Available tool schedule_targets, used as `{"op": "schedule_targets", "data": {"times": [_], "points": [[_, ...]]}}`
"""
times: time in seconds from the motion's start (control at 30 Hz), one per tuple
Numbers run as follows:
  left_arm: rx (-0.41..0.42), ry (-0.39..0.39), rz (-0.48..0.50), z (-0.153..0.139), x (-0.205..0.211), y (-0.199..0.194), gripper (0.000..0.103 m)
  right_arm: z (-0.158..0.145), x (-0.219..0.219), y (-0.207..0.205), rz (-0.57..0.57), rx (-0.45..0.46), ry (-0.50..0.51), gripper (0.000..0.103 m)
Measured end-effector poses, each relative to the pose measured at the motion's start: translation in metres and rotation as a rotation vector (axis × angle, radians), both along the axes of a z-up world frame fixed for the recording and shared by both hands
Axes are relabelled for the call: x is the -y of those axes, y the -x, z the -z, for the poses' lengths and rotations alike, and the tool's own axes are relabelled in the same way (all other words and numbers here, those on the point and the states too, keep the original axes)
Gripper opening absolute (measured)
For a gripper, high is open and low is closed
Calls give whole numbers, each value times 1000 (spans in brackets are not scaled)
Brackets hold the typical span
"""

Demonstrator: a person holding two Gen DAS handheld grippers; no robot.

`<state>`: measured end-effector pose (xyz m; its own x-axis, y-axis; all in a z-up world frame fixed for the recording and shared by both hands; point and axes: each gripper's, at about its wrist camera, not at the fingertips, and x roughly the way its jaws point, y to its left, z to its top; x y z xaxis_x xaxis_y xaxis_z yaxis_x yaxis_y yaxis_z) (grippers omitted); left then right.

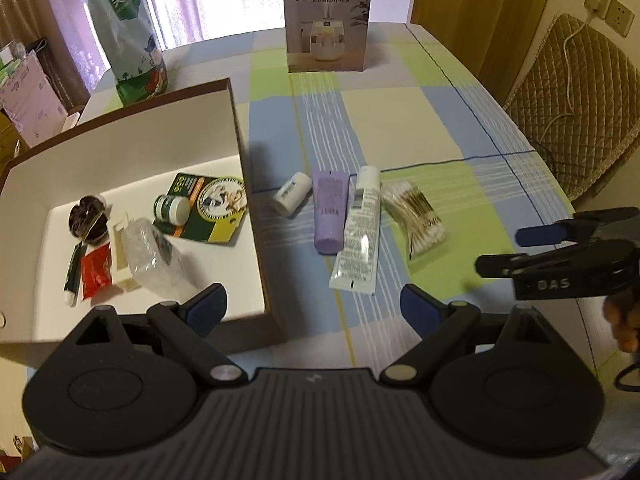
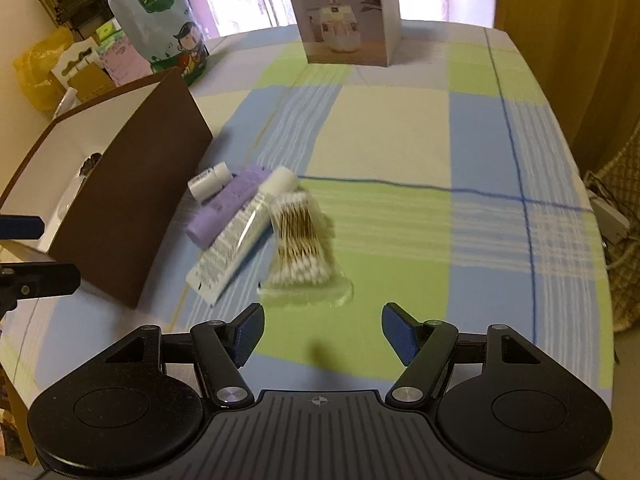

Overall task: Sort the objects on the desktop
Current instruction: 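Grasp the cotton-swab pack with the right tool while the left tool grasps the white tube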

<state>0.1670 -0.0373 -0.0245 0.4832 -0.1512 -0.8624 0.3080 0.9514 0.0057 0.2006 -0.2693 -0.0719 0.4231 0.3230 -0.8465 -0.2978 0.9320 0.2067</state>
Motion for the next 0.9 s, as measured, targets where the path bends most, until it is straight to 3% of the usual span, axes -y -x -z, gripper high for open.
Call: {"op": "schedule_targets", "data": {"times": [0.27, 0.37, 0.5, 0.57, 0.9], "points": [[-7, -8, 5, -1, 3, -25, 92, 17, -19, -33, -78, 36, 5, 72], [-7, -12, 3, -1, 4, -30, 92, 26, -26, -43, -106, 37, 5, 43], [-12, -22, -2, 2, 6, -36, 91, 42, -30, -48, -133, 44, 14, 42], [-13, -25, -3, 3, 8, -38, 91, 47, -30, -47, -149, 43, 34, 28], [-8, -57, 22, 9, 29, -52, 91, 41, 2, -42, -125, -14, 62, 26]]}}
